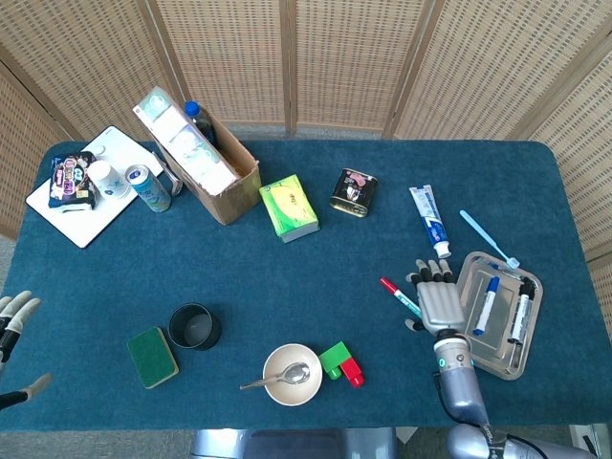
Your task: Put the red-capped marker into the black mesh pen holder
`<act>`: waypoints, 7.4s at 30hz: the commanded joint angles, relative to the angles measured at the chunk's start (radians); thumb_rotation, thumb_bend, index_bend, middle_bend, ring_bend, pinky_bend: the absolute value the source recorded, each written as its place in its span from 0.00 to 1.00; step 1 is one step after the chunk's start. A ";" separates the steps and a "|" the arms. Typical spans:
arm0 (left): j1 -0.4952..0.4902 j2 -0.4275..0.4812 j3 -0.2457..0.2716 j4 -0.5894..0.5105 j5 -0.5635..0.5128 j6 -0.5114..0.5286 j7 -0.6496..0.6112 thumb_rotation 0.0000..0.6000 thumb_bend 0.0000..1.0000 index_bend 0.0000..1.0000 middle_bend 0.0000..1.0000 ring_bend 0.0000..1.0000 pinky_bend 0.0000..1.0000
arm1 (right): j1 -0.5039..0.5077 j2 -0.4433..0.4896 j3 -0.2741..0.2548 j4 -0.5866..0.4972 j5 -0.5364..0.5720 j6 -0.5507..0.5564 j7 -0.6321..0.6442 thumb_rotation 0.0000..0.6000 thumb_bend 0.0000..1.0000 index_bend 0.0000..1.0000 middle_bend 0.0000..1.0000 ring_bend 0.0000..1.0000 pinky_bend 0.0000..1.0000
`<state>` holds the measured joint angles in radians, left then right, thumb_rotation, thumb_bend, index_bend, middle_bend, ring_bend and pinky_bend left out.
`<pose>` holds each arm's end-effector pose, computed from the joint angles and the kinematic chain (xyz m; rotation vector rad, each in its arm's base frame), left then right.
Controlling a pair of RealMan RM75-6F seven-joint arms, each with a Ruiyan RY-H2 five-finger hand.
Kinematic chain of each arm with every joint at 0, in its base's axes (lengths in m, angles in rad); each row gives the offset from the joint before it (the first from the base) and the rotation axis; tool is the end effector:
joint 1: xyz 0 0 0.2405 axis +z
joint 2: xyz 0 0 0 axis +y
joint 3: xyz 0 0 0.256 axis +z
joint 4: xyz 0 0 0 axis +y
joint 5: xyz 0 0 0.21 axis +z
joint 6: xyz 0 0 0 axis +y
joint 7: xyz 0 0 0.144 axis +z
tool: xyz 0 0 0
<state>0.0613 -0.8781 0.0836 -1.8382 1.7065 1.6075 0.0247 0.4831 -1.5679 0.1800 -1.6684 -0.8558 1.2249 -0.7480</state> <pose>-0.2781 0.1092 0.2008 -1.4736 -0.9112 -0.8686 -0.2144 -0.2799 -0.0022 1.5596 -1.0467 0.5952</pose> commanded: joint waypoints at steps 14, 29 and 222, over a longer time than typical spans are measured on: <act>0.001 0.010 -0.003 0.008 -0.005 0.008 -0.032 1.00 0.06 0.00 0.00 0.00 0.12 | 0.062 -0.065 0.025 0.052 0.119 -0.013 -0.044 1.00 0.00 0.37 0.00 0.00 0.01; -0.001 0.006 -0.001 0.005 -0.002 0.002 -0.019 1.00 0.06 0.00 0.00 0.00 0.12 | 0.075 -0.050 0.007 0.087 0.111 -0.027 -0.010 1.00 0.34 0.50 0.00 0.00 0.01; -0.162 0.039 0.003 -0.070 -0.158 -0.085 -0.048 1.00 0.13 0.14 0.00 0.00 0.17 | 0.104 0.113 -0.088 -0.310 -0.356 0.202 -0.361 1.00 0.47 0.55 0.05 0.00 0.03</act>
<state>-0.1025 -0.8385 0.0872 -1.9092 1.5464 1.5225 -0.0217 0.5675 -1.4262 0.0869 -1.9592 -1.1964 1.4304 -1.0676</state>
